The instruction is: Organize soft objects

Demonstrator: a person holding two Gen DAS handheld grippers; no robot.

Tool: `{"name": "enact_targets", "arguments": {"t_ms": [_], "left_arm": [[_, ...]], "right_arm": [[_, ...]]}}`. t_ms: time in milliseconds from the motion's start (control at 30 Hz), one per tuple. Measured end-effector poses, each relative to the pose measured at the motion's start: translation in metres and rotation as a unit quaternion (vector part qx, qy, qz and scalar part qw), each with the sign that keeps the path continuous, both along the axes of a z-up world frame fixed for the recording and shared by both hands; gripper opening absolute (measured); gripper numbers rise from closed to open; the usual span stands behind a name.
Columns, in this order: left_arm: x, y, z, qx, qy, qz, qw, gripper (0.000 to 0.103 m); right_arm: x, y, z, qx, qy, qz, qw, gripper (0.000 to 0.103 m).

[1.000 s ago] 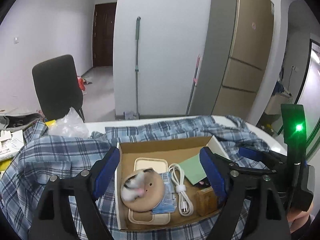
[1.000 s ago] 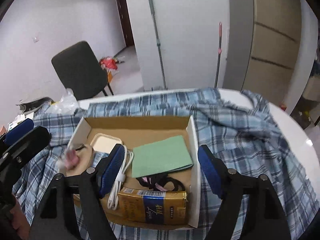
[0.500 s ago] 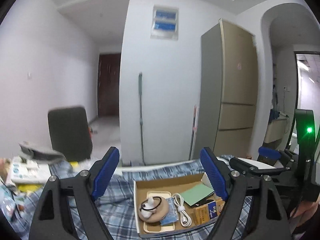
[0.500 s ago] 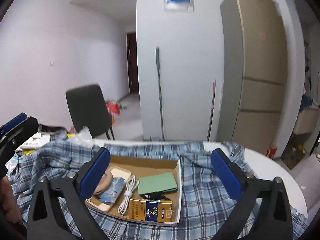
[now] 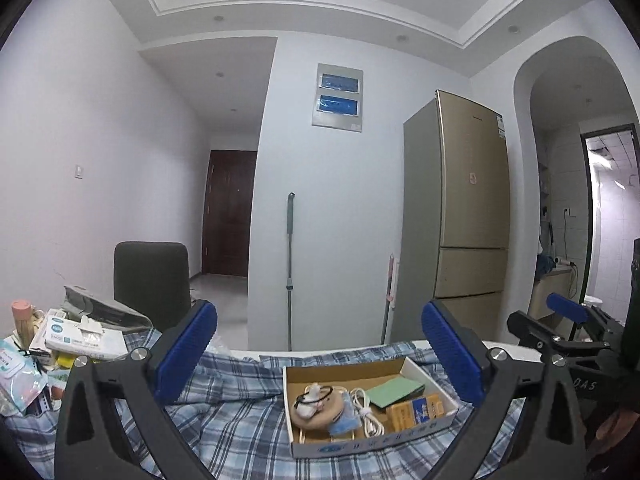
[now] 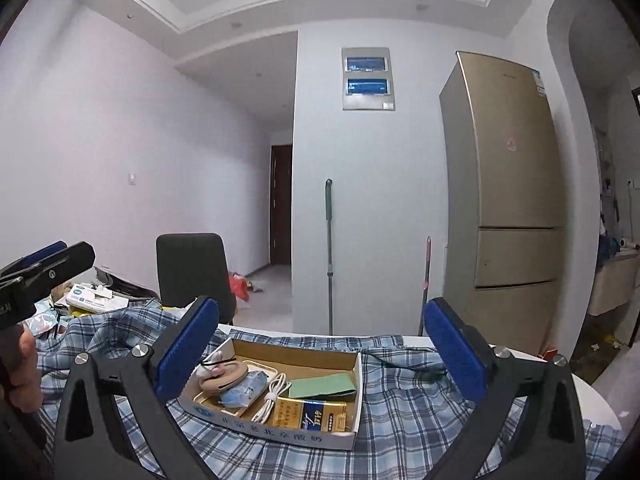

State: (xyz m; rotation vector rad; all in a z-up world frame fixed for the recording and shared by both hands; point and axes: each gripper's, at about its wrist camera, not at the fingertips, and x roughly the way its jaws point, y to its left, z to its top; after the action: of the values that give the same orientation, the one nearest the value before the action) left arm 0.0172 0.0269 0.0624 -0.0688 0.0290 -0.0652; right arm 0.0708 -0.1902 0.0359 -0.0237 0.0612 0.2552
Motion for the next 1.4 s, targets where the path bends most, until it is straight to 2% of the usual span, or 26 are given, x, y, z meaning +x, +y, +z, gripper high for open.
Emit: {"name": "enact_targets", "arguments": {"t_ms": [333, 500, 667, 1133, 1400], "left_arm": [[-0.006, -0.01, -0.039, 0.038, 0.014, 0.013, 0.9991, 0.103], [-0.002, -0.005, -0.053, 0.034, 0.02, 0.018, 0.9991, 0.103], [-0.005, 0.0, -0.054, 0.023, 0.009, 0.02, 0.9995, 0.103], [-0.007, -0.003, -0.056, 0.031, 0.01, 0.025, 0.9992, 0.103], [-0.007, -0.003, -0.057, 0.028, 0.008, 0.023, 0.9993, 0.103]], "right_arm": [[-0.003, -0.009, -0.037, 0.0, 0.01, -0.008, 1.0, 0.103], [-0.005, -0.012, -0.04, 0.005, 0.011, -0.011, 1.0, 0.103], [-0.003, -0.012, -0.042, 0.005, 0.019, -0.011, 1.0, 0.103], [-0.012, -0.015, -0.039, 0.009, -0.004, -0.01, 1.0, 0.103], [-0.011, -0.014, -0.04, 0.009, -0.002, -0.009, 1.0, 0.103]]}}
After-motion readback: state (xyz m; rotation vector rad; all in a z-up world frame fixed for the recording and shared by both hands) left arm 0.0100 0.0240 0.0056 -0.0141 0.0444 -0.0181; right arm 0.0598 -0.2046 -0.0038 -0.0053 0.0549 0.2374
